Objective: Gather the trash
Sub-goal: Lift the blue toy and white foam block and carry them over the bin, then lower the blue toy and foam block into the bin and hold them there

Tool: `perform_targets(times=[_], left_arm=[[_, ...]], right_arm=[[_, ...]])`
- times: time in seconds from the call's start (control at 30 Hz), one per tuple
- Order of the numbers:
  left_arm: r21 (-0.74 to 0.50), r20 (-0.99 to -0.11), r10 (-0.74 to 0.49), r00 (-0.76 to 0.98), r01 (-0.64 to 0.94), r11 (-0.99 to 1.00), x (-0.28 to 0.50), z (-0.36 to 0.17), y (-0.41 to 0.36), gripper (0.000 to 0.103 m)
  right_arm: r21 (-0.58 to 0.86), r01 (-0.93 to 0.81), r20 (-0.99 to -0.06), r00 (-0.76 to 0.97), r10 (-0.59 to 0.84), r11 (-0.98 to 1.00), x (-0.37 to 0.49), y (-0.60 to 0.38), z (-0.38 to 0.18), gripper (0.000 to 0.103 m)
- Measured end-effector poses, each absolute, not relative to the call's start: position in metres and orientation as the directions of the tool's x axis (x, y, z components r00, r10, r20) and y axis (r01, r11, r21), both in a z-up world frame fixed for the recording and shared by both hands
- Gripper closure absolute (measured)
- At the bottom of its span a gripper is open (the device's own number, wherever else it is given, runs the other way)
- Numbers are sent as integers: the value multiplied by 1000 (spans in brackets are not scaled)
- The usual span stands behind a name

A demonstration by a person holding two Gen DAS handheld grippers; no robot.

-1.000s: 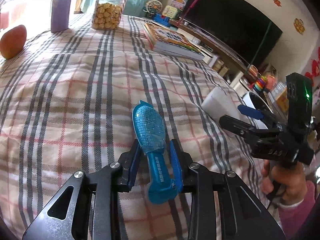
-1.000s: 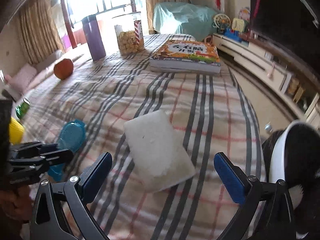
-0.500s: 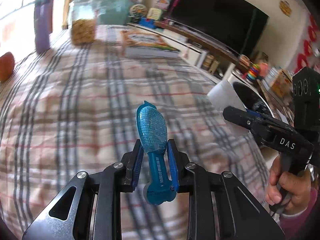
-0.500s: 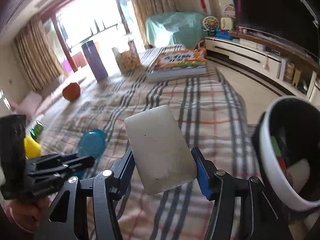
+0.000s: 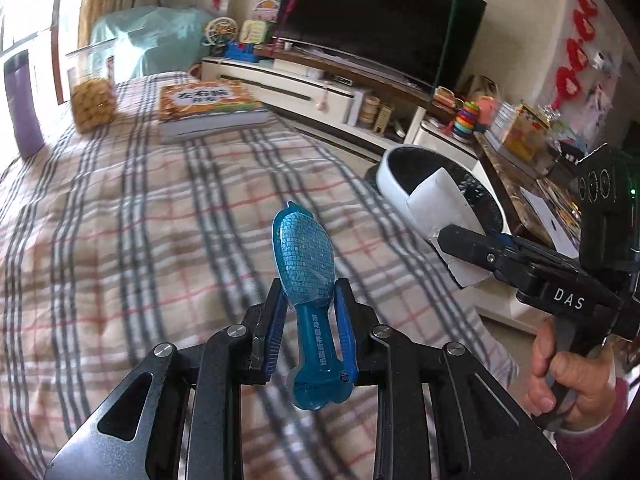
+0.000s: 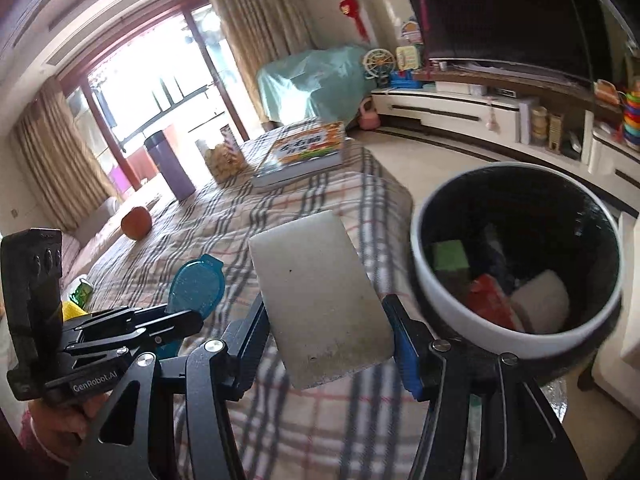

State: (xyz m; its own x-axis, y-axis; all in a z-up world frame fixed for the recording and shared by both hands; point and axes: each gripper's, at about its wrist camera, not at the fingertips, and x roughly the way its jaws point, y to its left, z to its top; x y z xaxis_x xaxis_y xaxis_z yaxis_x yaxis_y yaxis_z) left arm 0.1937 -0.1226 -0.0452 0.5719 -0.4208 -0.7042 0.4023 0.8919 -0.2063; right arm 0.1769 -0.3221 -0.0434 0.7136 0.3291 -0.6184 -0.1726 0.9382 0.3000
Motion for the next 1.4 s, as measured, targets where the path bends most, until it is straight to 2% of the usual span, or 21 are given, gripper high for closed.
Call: perform_targets(times=[0.73, 1.4], left_arm=[[-148, -708, -459, 536, 523, 839, 197, -34, -203, 80], [-122, -714, -475, 515, 575, 809, 201, -30, -243, 80]], right_arm=[[337, -60, -586, 768, 260, 939, 155, -389, -37, 45], [365, 18, -581, 785, 213, 931, 151, -427, -37, 45]])
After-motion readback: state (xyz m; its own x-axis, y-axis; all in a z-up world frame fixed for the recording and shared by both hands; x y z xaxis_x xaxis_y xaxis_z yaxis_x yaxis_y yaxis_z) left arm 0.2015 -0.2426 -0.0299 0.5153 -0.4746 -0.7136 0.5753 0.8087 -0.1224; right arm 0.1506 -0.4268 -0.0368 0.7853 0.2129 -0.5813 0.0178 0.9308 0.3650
